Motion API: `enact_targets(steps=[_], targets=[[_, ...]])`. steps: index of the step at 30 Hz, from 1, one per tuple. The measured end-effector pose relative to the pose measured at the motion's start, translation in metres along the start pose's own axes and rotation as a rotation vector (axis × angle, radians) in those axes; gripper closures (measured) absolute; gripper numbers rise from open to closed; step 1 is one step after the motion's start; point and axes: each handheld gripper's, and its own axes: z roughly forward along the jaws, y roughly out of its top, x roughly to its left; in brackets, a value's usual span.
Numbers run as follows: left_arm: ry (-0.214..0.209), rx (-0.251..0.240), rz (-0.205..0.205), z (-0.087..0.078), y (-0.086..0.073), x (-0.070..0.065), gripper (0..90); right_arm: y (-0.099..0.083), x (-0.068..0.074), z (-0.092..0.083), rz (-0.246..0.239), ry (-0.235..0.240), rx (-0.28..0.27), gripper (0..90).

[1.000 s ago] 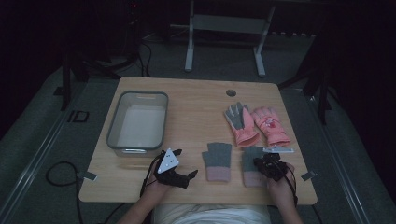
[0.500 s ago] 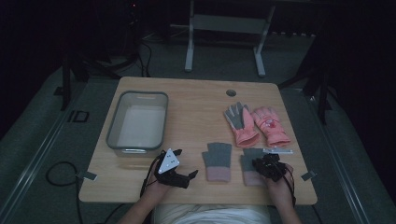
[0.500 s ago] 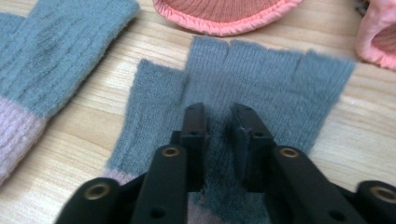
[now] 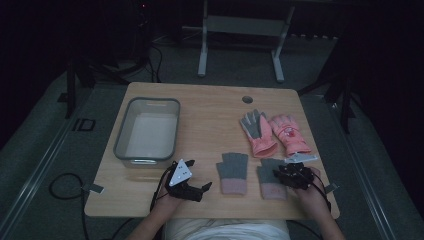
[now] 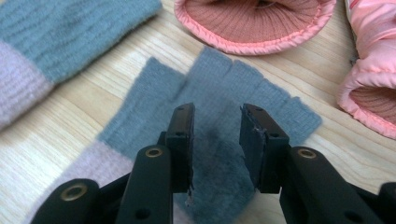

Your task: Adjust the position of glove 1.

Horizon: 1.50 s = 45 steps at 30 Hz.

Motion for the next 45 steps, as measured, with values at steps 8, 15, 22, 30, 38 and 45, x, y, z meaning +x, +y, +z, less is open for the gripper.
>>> enact_targets(steps=[8,15,22,30,38,45], targets=[[-0.003,-0.003,-0.004,0.0,0.0,0.0,1.6,-0.011,0.003,0.009,-0.007,0.022,0.011,63.1],[-0.003,-0.002,-0.003,0.0,0.0,0.0,1.6,-0.017,0.008,0.012,0.007,0.007,-0.03,80.0],[-0.005,-0.007,-0.007,-0.001,0.0,0.001,1.5,-0.014,0.016,0.008,0.042,-0.043,-0.049,86.9],[-0.01,-0.006,-0.007,-0.001,0.0,0.001,1.6,0.026,0.03,-0.042,0.045,-0.039,-0.177,87.1],[-0.007,-0.009,-0.01,-0.001,0.0,0.001,1.6,0.065,0.055,-0.052,0.035,0.019,-0.263,87.0],[-0.015,-0.012,-0.007,-0.001,0.0,0.001,1.6,0.084,0.086,-0.031,0.005,0.069,-0.255,87.0]])
